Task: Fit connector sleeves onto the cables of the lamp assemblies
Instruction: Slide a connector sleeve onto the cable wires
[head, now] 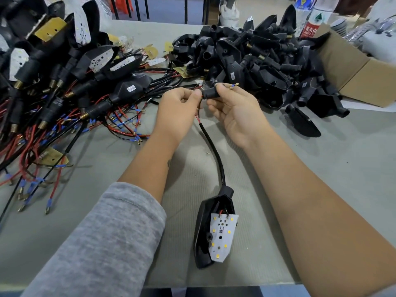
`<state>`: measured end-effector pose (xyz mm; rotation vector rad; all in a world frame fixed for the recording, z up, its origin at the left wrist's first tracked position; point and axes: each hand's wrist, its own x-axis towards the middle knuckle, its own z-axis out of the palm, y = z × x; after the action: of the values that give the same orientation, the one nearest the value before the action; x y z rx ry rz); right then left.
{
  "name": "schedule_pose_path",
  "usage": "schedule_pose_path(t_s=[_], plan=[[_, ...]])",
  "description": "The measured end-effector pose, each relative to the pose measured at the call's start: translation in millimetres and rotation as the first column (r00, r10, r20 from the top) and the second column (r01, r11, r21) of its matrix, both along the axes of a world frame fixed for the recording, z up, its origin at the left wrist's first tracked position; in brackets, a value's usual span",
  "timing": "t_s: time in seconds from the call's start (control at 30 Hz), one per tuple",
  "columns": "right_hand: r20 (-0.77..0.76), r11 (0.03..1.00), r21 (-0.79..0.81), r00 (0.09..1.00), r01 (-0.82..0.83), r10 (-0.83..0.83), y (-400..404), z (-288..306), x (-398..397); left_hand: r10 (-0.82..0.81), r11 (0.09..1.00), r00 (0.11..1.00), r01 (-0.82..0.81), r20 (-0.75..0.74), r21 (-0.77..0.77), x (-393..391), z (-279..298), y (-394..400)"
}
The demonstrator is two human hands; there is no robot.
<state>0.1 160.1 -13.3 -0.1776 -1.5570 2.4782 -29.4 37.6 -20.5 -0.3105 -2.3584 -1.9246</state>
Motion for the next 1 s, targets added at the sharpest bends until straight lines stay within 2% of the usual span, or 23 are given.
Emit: schedule_pose_path(t_s=[0.13,0.33,0.53,0.67,0.8,0.9,1.0], plan=[[-0.008,0.997,0.072,1.000,-0.025,0.026,-3.0,-0.5,1.6,-0.014,0.998,1.000,0.014,-0.012,0.054,2.2,0.8,-0.2],[0.007,0.998,0.039,0.998,0.058,-0.058,-2.5,0.1,1.6,-0.038,0.985,0.992,0.018,0.117,0.171,0.9,2.5,1.0],[0.034,0.990,-0.088,0.993,0.112,-0.110,3.1,0.8,0.6,-0.062,0.995,0.995,0.056,0.072,0.081,-0.4,-1.7,1.4],[0.009,0.998,-0.028,0.998,0.058,-0.058,2.1,0.4,1.5,-0.109,0.993,0.993,0.107,0.038,0.041,1.2,-2.8,1.6],[-0.012,0.999,0.030,1.000,0.026,-0.025,-0.4,0.5,3.0,-0.187,0.973,0.977,0.170,0.100,0.155,5.5,0.5,2.1],[-0.003,0.999,-0.009,0.999,0.036,-0.036,0.4,1.7,3.3,-0.177,0.971,0.978,0.155,0.110,0.180,6.5,4.3,2.2],[0.003,0.996,-0.054,0.998,0.069,-0.069,1.4,2.1,2.7,-0.160,0.952,0.967,0.099,0.196,0.289,6.0,7.5,3.7]])
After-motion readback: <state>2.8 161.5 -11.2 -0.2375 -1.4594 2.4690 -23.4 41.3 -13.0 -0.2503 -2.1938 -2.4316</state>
